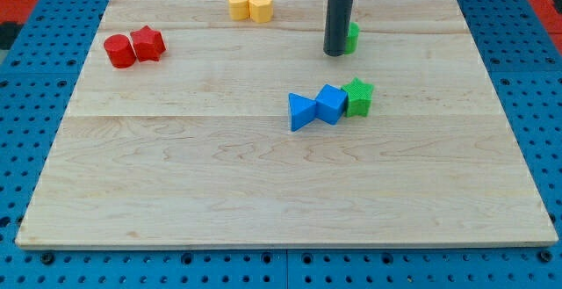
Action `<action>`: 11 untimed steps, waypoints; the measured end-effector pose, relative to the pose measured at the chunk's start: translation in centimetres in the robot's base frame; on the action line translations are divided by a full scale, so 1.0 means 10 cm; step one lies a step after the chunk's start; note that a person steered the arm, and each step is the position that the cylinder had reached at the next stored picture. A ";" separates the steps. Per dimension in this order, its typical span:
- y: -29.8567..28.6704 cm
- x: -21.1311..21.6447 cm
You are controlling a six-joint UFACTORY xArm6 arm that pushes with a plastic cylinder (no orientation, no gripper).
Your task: Move the green star to the top right of the blue cube
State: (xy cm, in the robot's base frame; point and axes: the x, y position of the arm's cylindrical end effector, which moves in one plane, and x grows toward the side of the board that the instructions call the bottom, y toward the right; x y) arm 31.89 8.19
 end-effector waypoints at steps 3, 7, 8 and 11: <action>0.39 0.01; 1.09 1.01; 0.67 1.28; 0.12 0.31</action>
